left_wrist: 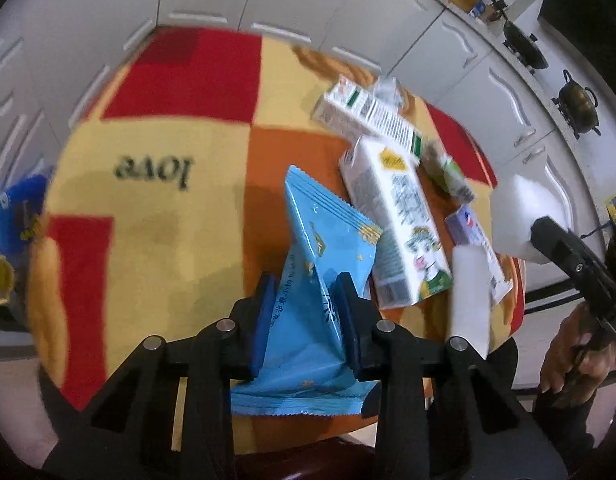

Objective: Collect trash
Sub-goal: 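Grasp the blue snack bag with the left gripper while the right grasps the white foam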

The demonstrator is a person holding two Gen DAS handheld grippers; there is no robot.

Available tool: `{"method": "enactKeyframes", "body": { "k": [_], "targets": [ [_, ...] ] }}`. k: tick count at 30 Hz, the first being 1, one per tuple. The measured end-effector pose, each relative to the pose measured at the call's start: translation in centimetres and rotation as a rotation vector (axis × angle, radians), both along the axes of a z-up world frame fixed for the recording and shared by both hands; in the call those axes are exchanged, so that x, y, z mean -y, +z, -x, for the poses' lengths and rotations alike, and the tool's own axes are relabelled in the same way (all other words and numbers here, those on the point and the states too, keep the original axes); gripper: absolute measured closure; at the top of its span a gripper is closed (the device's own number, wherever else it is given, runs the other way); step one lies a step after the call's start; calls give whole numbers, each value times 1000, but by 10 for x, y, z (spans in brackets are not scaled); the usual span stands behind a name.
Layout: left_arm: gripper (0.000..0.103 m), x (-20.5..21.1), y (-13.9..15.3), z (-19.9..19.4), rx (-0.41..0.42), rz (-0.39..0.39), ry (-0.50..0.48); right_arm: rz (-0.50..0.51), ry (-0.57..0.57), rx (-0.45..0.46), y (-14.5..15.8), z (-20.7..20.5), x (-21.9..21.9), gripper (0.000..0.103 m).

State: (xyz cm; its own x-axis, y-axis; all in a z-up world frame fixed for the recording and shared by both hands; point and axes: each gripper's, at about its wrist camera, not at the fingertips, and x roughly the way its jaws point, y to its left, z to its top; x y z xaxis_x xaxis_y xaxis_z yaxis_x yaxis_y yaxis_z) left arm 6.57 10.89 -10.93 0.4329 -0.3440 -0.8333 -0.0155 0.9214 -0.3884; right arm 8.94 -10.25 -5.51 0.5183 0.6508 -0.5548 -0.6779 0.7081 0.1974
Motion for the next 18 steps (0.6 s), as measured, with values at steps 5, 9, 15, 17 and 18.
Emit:
{"method": "enactKeyframes", "body": {
  "k": [5, 9, 15, 17, 18],
  "targets": [
    [86, 0, 31, 1, 74, -23, 10, -31, -56, 23, 12, 5, 23, 60],
    [96, 10, 51, -3, 118, -49, -2, -50, -98, 37, 20, 8, 42, 60],
    [97, 25, 49, -11, 106, -61, -18, -67, -147, 41, 23, 11, 63, 60],
    [96, 23, 42, -14, 83, -67, -2, -65, -152, 42, 22, 13, 66, 60],
    [96, 19, 38, -15, 71, -72, 22, -64, -154, 40, 21, 13, 67, 60]
  ]
}}
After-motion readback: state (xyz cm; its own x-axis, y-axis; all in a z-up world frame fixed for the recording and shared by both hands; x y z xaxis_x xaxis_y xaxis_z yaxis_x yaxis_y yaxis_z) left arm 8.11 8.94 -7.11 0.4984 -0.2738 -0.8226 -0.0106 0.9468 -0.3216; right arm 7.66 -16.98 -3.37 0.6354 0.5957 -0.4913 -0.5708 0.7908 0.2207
